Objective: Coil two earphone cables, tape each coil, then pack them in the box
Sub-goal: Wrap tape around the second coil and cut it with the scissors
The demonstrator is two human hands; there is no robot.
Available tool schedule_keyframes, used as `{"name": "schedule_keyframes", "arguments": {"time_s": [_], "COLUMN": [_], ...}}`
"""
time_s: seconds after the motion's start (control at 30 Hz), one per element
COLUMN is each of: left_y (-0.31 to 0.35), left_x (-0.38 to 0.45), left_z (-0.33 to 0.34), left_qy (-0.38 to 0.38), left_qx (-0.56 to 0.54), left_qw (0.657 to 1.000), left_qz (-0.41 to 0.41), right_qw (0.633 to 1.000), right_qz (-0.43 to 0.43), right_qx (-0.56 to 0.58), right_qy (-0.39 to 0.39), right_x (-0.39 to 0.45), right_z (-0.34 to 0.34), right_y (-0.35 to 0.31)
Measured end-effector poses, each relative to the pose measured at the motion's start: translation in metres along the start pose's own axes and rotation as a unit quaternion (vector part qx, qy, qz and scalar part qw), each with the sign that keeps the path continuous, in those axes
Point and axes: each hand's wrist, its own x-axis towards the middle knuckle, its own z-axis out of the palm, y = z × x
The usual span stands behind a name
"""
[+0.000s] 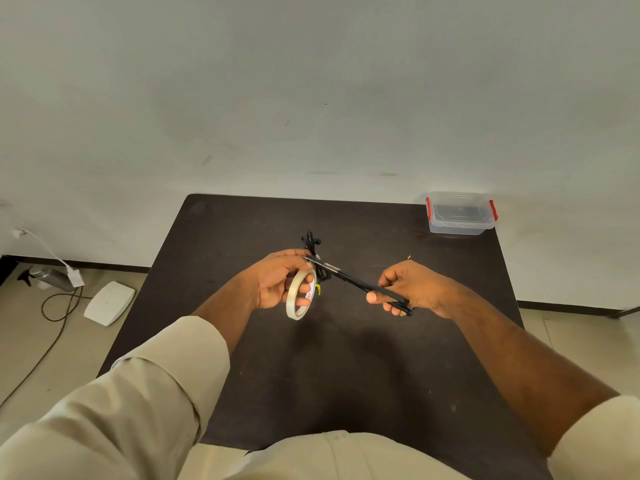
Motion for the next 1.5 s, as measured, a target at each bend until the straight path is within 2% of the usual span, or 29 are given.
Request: {"name": "schedule_keyframes", "arguments": {"time_s": [0.27, 0.6, 0.73, 0.87, 1.0, 1.1, 1.17, 1.23, 1.37, 1.5], "left_y": [-0.004, -0.011, -0.015, -0.019, -0.024, -0.027, -0.029, -0.031, -0.036, -0.036], "left_x": [0.004, 0.010, 0.012, 0.018, 0.023, 0.028, 0.031, 0.032, 0.039, 0.041], "left_z": [0.000, -0.006, -0.009, -0.012, -0.015, -0.019, -0.023, -0.026, -0.033, -0.041], "left_qy": [-0.004, -0.008, 0.000, 0.012, -0.001, 0.004, -0.001, -0.013, -0.040, -0.071], "left_qx": [-0.005, -0.013, -0.015, -0.027, -0.052, -0.069, -0.082, -0.092, -0.105, -0.109], "left_qw": [1.000, 1.000, 1.000, 0.999, 0.998, 0.996, 0.995, 0.993, 0.990, 0.988], "left_qz": [-0.007, -0.016, -0.019, -0.025, -0.041, -0.055, -0.061, -0.067, -0.080, -0.084], "right_qw": [1.000, 0.997, 0.997, 0.999, 0.990, 0.969, 0.959, 0.956, 0.943, 0.943], "right_qz": [-0.009, 0.017, 0.022, -0.020, -0.055, -0.062, -0.055, -0.038, 0.011, 0.035], "right_qx": [-0.011, 0.006, 0.005, 0.038, 0.079, 0.124, 0.064, -0.034, -0.223, -0.261], "right_qy": [0.003, -0.070, -0.070, -0.013, 0.107, 0.207, 0.271, 0.289, 0.248, 0.206], "right_x": [0.002, -0.003, 0.002, 0.010, 0.026, 0.048, 0.062, 0.072, 0.090, 0.102], "right_z": [0.001, 0.010, 0.015, 0.026, 0.043, 0.064, 0.077, 0.086, 0.102, 0.109], "right_y": [0.004, 0.003, 0.007, 0.025, 0.051, 0.064, 0.067, 0.064, 0.054, 0.047]}}
